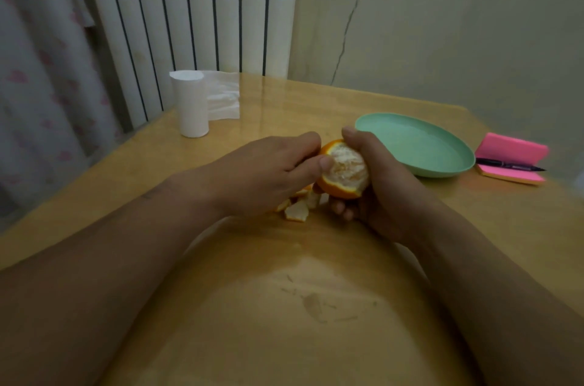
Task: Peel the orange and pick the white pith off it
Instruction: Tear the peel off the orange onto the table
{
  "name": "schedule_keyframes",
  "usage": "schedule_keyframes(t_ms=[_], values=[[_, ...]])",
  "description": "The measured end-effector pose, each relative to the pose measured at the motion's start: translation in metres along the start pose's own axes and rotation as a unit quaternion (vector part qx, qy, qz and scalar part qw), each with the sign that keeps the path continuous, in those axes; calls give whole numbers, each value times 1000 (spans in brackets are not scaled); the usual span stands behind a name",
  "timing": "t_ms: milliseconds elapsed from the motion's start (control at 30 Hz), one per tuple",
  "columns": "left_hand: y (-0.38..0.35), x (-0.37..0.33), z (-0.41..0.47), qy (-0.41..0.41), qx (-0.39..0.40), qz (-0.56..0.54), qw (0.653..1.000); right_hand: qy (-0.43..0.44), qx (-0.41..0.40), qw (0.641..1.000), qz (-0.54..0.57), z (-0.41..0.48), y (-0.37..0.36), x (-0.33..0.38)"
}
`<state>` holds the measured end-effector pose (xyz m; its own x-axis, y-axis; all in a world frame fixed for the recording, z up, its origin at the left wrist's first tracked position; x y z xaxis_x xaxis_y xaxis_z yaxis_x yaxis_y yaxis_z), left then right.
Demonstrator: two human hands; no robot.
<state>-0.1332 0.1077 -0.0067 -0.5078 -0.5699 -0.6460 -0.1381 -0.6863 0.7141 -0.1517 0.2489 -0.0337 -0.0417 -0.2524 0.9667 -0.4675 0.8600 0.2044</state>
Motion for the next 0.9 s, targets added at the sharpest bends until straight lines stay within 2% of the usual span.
schedule_keyframes(t_ms=[300,433,633,767,900], values=[[1,-8,6,-69,-92,105,988,-11,-31,999,17,3,0,0],[0,-6,9,-60,-115,120,984,-7,-30,999,22,2,-2,-1],[2,-4,9,-30,-105,112,988,-3,-42,999,22,1,7,3],[1,-4,6,-38,-69,45,996,2,-28,1000,3,-2,9,3],[-1,-5,6,-44,-75,90,992,3,-42,999,-26,0,7,1]])
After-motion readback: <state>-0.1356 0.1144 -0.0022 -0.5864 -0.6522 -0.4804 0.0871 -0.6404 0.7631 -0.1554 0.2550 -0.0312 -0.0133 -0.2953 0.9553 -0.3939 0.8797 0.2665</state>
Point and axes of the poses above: each hand's wrist, its own z-axis towards the middle knuckle, its own y-axis out of the back of the hand, x = y × z, the point moved 7 cm from there along z, towards the middle knuckle, and after that the axes turned 13 degrees about -z, right-handed, at the moved point
